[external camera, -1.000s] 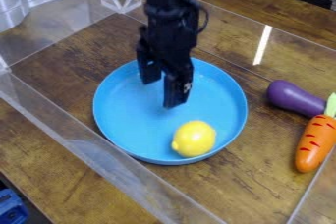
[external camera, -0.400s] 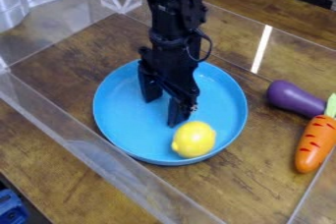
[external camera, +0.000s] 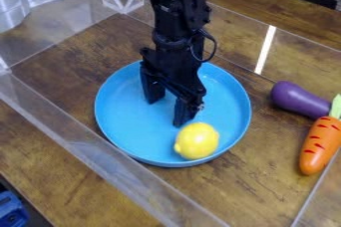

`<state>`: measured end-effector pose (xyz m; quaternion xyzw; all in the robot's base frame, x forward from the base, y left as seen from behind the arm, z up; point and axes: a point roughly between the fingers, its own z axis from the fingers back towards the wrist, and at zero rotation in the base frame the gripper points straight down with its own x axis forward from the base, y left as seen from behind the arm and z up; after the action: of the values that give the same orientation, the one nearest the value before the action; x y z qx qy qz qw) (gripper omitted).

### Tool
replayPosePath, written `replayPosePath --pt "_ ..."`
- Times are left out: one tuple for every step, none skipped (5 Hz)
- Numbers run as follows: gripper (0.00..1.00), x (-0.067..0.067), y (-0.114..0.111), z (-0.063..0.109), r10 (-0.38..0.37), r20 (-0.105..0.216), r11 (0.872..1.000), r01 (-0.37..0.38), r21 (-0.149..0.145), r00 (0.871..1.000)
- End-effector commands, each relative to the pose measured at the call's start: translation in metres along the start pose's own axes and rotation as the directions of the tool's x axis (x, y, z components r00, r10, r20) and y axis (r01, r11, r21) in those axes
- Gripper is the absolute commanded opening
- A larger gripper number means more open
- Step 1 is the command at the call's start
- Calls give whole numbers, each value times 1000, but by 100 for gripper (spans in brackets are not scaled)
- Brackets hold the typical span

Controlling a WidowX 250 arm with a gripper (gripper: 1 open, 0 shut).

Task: Put the carrot on the blue tray

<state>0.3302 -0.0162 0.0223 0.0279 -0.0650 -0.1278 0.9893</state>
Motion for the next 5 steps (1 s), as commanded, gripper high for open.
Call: replayPosePath --pt "100 -1 -5 -8 -9 2 1000 9 4 1000" --pt "100 -1 1 -11 -2 3 1000 2 8 1000" --pt "100 -1 7 -15 4 4 1000 -4 11 1000" --pt "100 -1 13 -18 11 5 1000 -11 15 1000" --pt "100 -4 2 -20 -2 7 1000 2 16 1000"
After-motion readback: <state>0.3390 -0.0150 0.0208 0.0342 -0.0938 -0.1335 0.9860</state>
